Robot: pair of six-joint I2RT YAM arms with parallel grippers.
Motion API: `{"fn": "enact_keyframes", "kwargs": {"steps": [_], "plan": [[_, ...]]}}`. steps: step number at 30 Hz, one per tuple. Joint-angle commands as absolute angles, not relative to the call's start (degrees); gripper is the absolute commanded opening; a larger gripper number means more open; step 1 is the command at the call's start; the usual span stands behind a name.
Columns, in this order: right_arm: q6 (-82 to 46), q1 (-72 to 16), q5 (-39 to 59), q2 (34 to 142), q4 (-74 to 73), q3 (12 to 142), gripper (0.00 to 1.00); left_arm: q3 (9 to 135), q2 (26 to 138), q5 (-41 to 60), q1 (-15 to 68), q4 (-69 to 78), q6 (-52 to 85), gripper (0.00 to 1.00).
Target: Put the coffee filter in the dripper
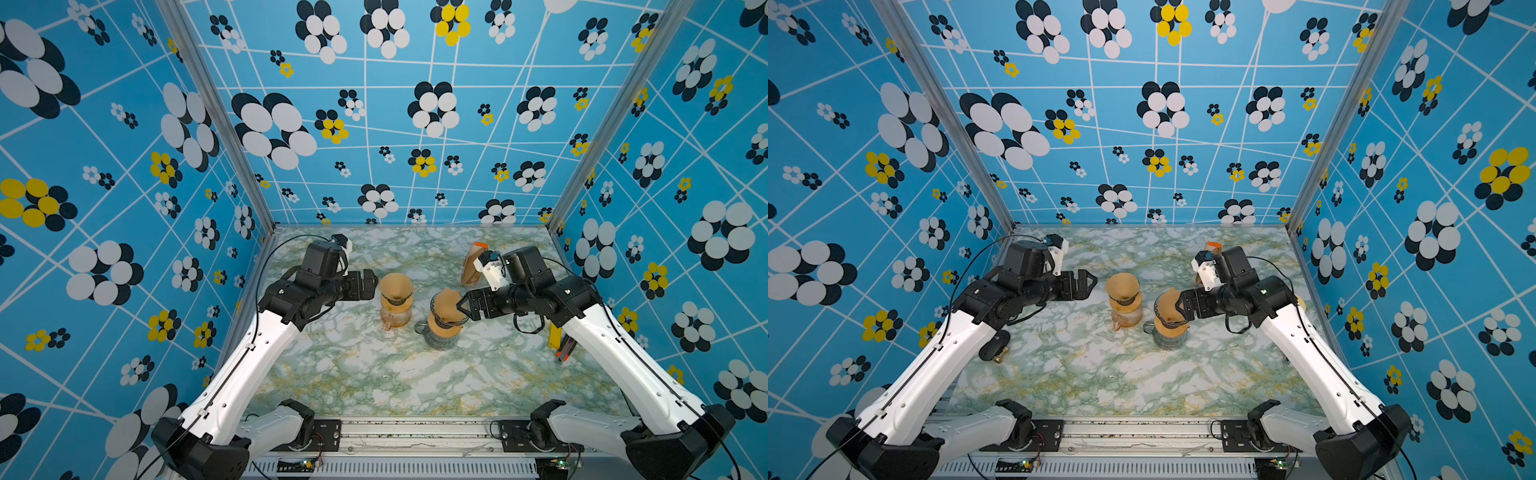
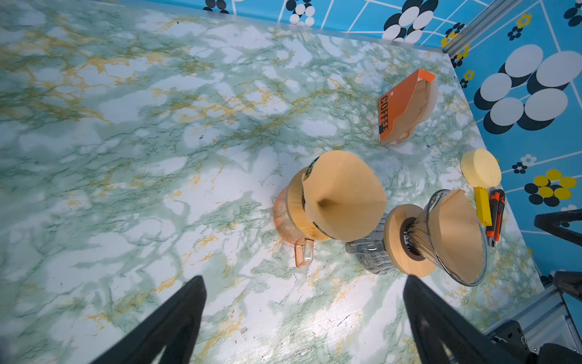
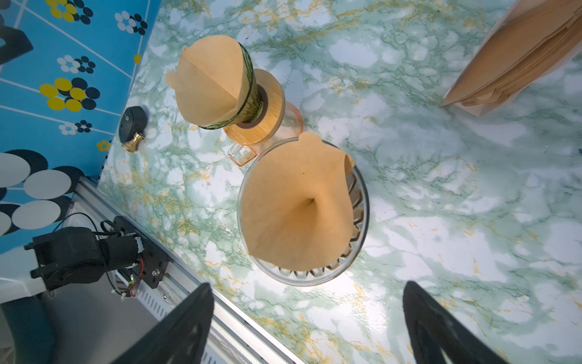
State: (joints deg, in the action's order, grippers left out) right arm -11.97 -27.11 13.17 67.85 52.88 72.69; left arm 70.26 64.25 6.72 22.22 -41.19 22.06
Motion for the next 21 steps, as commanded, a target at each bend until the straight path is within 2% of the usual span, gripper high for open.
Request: {"fn": "enact_keyframes", "kwargs": {"steps": [1, 12, 21], "plan": [[-11.7, -27.3, 11.6, 65.4, 51.1, 72.9, 0.99, 66.4, 61.7, 8.8, 19.3, -35.7, 21.9, 0.99], [-17.3, -26.8, -4.0, 57.6, 40.7, 65.4, 0.99, 52.7, 54.7, -0.4, 14.5, -21.0, 15.1, 0.99], [-14.3, -25.2, -12.0, 51.9, 34.5, 58.8, 0.99, 43.7, 53.4, -6.9, 12.6, -12.5, 13.0, 0.99]]}}
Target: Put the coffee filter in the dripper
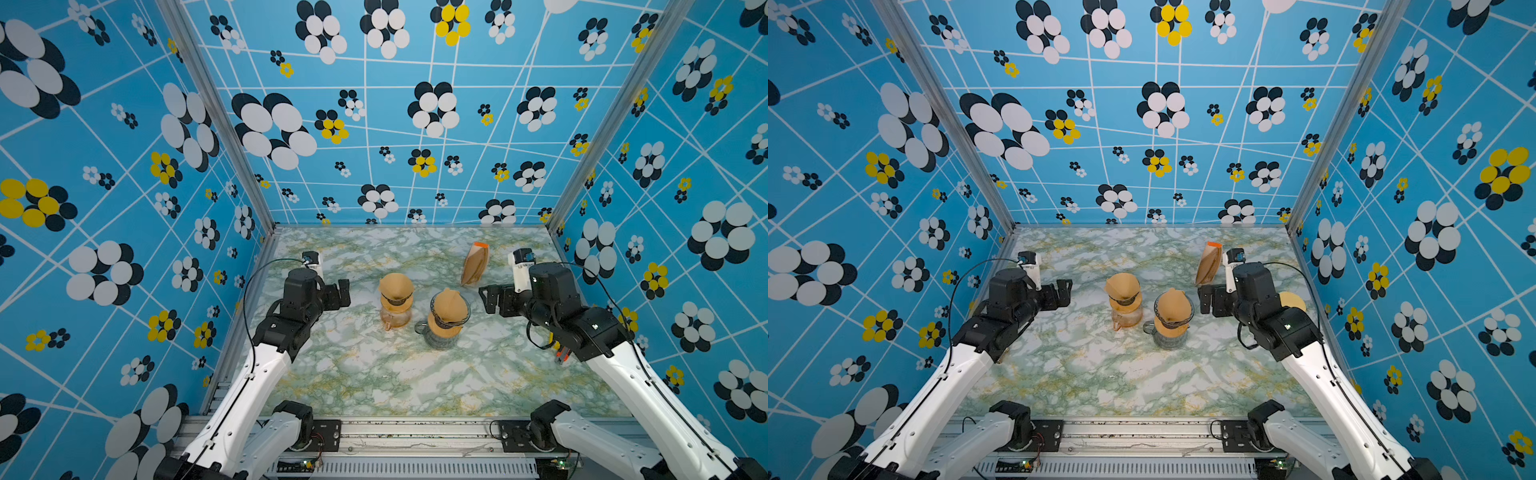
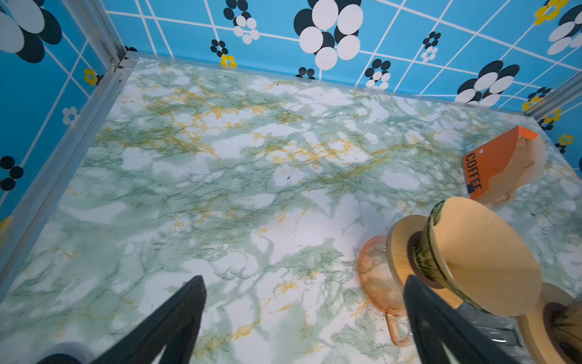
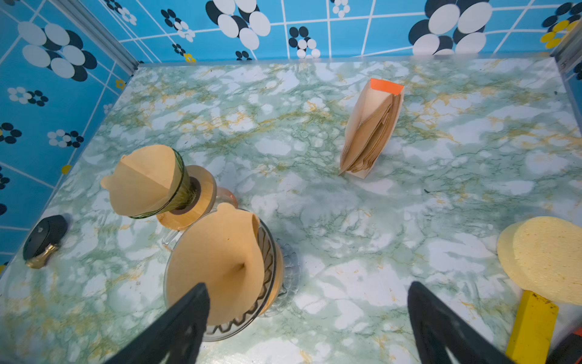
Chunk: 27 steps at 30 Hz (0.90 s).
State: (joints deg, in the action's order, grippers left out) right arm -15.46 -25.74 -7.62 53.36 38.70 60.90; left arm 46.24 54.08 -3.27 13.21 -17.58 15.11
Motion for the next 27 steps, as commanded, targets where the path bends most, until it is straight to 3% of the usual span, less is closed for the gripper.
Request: {"fn": "enact_keyframes", "kwargs": {"steps": [1, 8, 14, 27], "plan": [[-14.2, -25.0, -12.2, 51.5, 33.7, 58.1, 0.99, 42.7, 53.4, -7.5, 12.5, -11.2, 12.4, 0.99], [-12.2, -22.7, -15.7, 52.1, 28.5, 54.3, 0.99, 32.8, 53.3, -15.2, 11.0, 3.7, 6.2, 0.99], [-9.3, -20.1, -17.5, 52.8, 20.3, 49.4, 0.99, 30.1, 61.2, -11.9, 6.8, 12.4, 5.4, 0.99], [-9.1, -12.7, -16.0, 57.7, 9.4, 42.8, 0.99, 25.5, 76.3, -10.6, 5.5, 37.6, -1.6, 0.99]]}}
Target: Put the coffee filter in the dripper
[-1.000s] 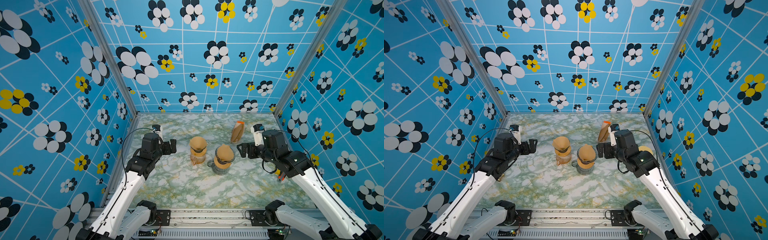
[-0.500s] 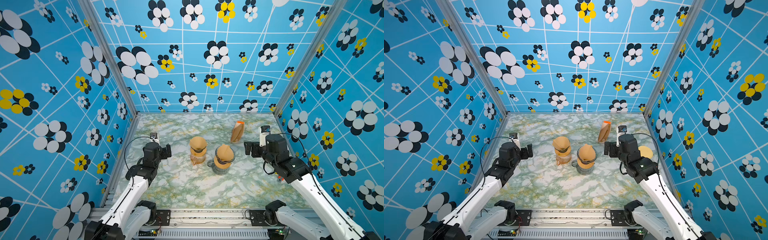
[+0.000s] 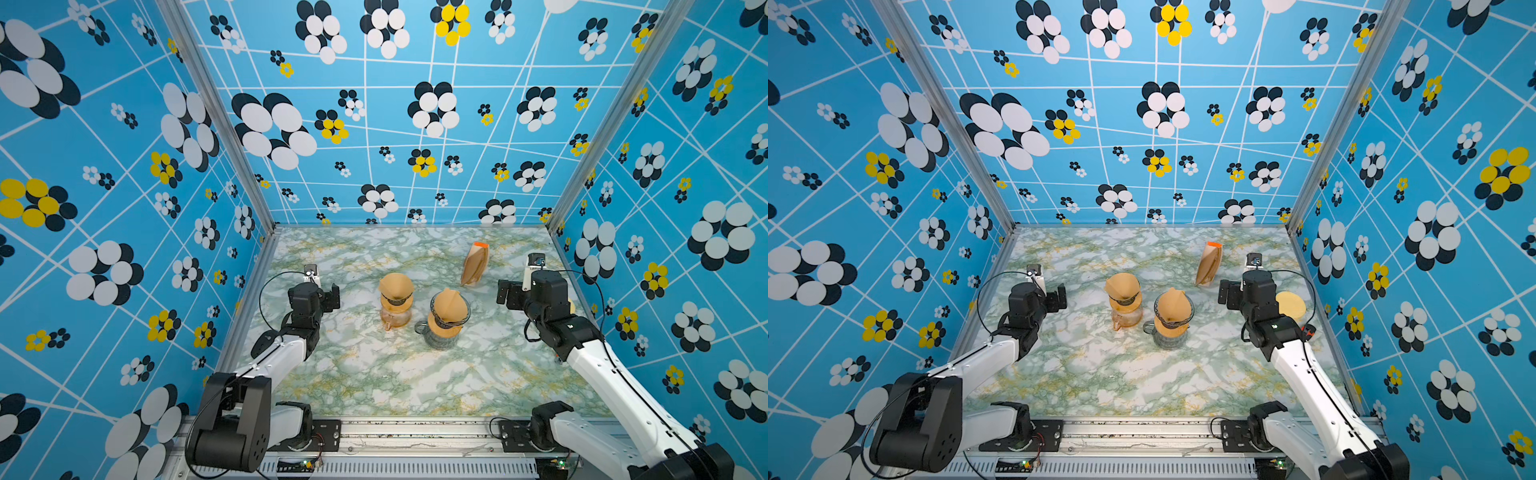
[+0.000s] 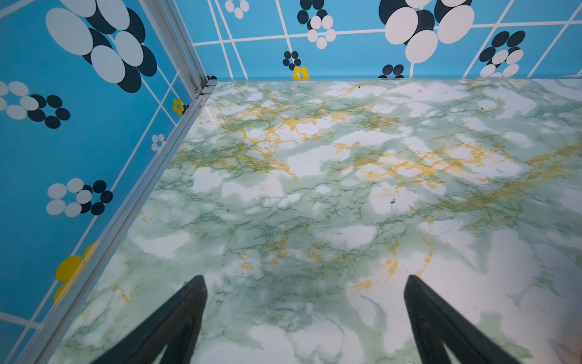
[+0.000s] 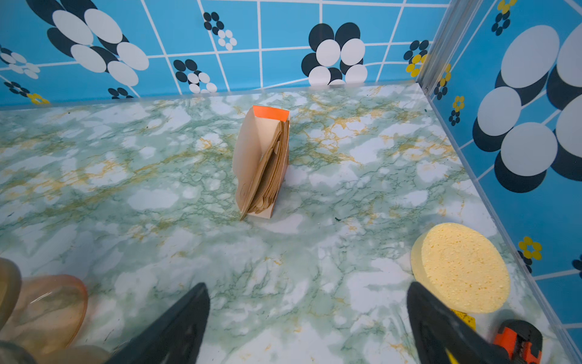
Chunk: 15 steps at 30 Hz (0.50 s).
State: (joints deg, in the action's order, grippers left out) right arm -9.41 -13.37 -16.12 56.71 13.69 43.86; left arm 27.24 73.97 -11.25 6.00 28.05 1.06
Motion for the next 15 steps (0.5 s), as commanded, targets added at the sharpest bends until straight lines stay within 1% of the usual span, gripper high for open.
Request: {"fn": "enact_keyframes", "kwargs": {"steps": [1, 3, 6, 8, 9, 11, 13, 15], "plan": [[-9.1, -12.6, -16.0, 58.1, 8.9, 42.6, 0.99, 26.0, 77.1, -10.5, 5.2, 36.7, -1.1, 0.99], [-9.2, -12.6, -16.2, 59.1, 7.5, 41.7, 0.99, 24.7, 79.5, -8.5, 4.6, 39.9, -1.0, 0.99], [-9.5, -12.4, -16.3, 60.7, 5.2, 40.5, 0.99, 20.8, 84.9, -7.4, 4.5, 51.3, -1.5, 0.99], [-9.4, -12.5, -16.5, 61.6, 4.2, 40.0, 0.99, 20.2, 88.0, -7.1, 4.4, 55.1, -1.5, 0.99], [-9.4, -12.5, -16.9, 61.9, 3.8, 39.8, 0.99, 20.3, 88.8, -7.2, 4.4, 56.0, -1.5, 0.99], [-9.3, -12.3, -17.6, 62.4, 3.0, 39.3, 0.99, 21.3, 88.3, -7.2, 3.5, 53.0, -0.4, 0.99], [-9.2, -12.4, -17.8, 62.7, 2.1, 38.6, 0.99, 22.0, 88.5, -4.5, 2.0, 52.1, 0.5, 0.99], [-8.9, -12.3, -17.7, 63.1, 1.1, 38.2, 0.99, 22.0, 88.5, -3.9, 1.8, 52.2, 0.6, 0.99]]}}
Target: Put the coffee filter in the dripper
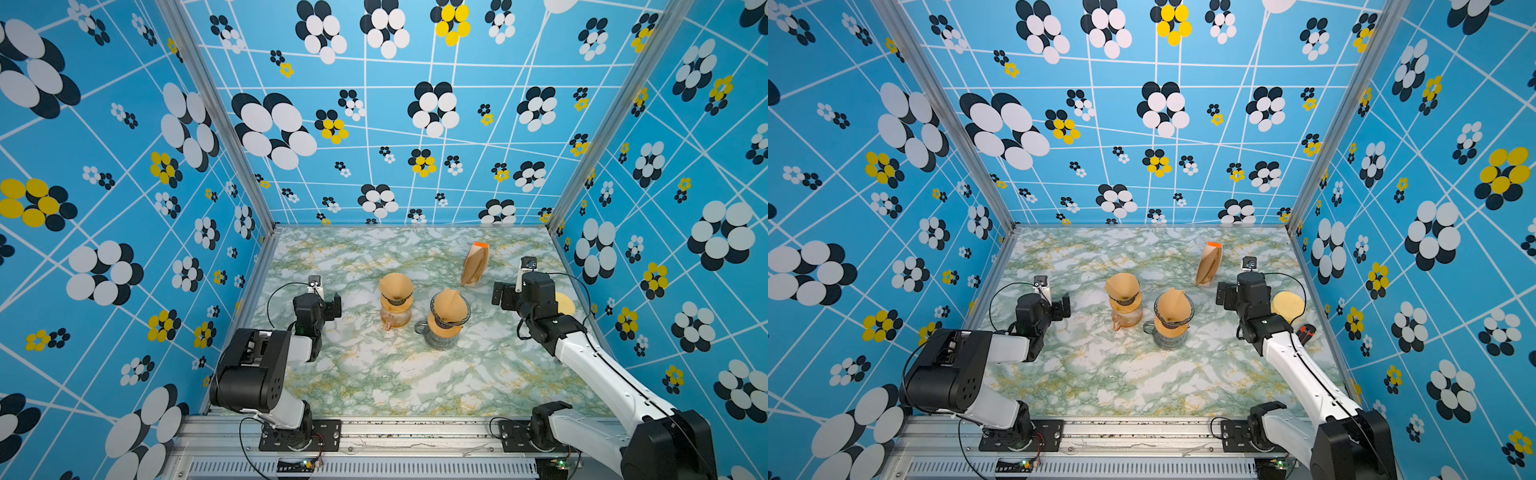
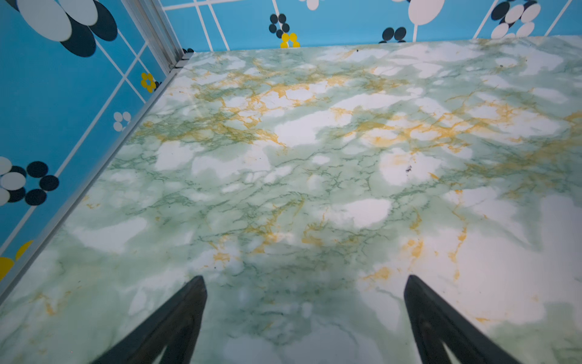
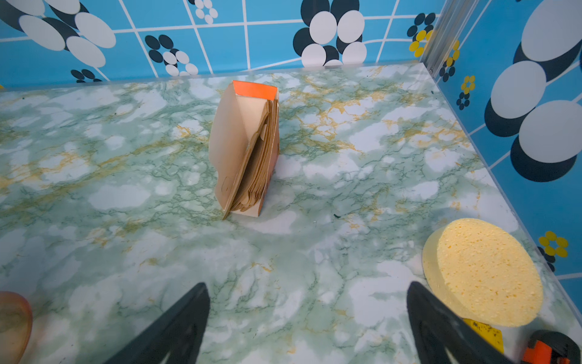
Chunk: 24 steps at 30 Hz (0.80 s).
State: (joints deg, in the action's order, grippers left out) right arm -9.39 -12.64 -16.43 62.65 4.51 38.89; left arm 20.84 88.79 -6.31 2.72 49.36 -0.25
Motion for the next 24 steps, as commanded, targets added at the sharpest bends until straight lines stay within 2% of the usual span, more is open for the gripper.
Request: {"fn": "enact_keyframes", "kwargs": {"steps": [1, 8, 17, 24], "plan": [[-8.9, -12.3, -17.8, 63.4, 0.3, 38.0, 0.99, 21.9, 88.5, -4.0, 1.8, 52.2, 0.6, 0.99], [-7.4, -12.3, -20.0, 66.2, -3.2, 36.9, 0.99, 21.9, 88.4, -4.0, 1.8, 52.2, 0.5, 0.99], [-4.3, -10.5, -22.6, 72.9, -16.0, 33.6, 0.99, 21.9, 88.5, -4.0, 1.9, 52.2, 0.4, 0.99], [-4.2, -1.1, -10.4, 76.0, -29.8, 28.4, 0.99, 21.9, 88.5, -4.1, 2.0, 52.1, 0.4, 0.99]]}}
